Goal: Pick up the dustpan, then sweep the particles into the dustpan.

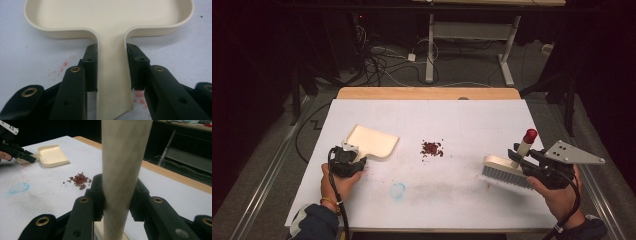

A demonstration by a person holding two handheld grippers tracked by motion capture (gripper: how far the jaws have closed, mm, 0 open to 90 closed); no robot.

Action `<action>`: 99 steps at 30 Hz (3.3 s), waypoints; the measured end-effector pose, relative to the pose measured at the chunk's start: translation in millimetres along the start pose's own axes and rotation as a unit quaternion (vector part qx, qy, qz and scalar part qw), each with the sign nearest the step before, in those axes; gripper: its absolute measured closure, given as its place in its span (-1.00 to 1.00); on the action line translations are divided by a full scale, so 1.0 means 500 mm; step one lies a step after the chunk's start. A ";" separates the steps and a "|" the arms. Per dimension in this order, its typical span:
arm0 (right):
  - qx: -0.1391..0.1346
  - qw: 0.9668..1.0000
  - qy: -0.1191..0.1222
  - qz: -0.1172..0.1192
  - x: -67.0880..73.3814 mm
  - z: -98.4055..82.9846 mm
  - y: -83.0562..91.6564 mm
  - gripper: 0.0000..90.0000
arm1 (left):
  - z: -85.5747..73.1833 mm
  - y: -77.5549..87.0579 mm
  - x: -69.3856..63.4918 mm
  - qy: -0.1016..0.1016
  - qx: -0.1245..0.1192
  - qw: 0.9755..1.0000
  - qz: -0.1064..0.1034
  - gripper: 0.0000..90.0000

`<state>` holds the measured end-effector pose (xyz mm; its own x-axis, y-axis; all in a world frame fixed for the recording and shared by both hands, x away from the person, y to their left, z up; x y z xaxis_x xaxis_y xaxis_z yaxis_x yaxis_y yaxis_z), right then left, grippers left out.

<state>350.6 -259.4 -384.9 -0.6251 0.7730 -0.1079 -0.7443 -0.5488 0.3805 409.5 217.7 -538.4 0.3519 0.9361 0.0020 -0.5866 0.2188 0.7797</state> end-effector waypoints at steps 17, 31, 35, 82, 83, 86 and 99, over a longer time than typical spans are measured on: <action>-0.006 1.000 -0.006 -0.007 -0.010 -0.001 0.005 0.55 | -0.004 0.078 -0.049 -0.078 -0.017 0.997 -0.006 0.42; -0.006 1.000 -0.011 -0.007 -0.020 -0.003 -0.017 0.55 | -0.036 0.118 -0.095 -0.111 0.010 0.992 -0.057 0.42; -0.008 1.000 -0.011 -0.010 -0.019 0.001 -0.024 0.55 | -0.045 0.113 -0.099 -0.109 0.028 0.990 -0.079 0.42; -0.010 0.996 -0.011 -0.092 -0.047 0.115 -0.373 0.55 | -0.043 0.082 -0.177 -0.173 0.100 0.972 -0.127 0.42; -0.008 0.995 -0.015 -0.095 -0.045 0.112 -0.381 0.55 | -0.042 0.082 -0.176 -0.174 0.099 0.971 -0.127 0.42; 0.001 0.995 -0.012 -0.102 -0.031 0.102 -0.411 0.55 | -0.041 0.080 -0.177 -0.176 0.099 0.971 -0.127 0.42; -0.003 0.998 -0.004 -0.058 0.074 0.096 -0.449 0.54 | -0.038 0.071 -0.181 -0.177 0.102 0.970 -0.132 0.42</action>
<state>505.9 -92.4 -430.0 -0.5334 0.8335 -0.1441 -0.8127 -0.4577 0.3606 342.7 146.0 -522.7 0.7195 0.6940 -0.0276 -0.2986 0.3450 0.8899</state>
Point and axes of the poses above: each handheld gripper's, and its own axes: y roughly backward along the jaws, z roughly out of its top, x roughly to its left, the point moved 7 cm from there along -y, roughly forward along the jaws
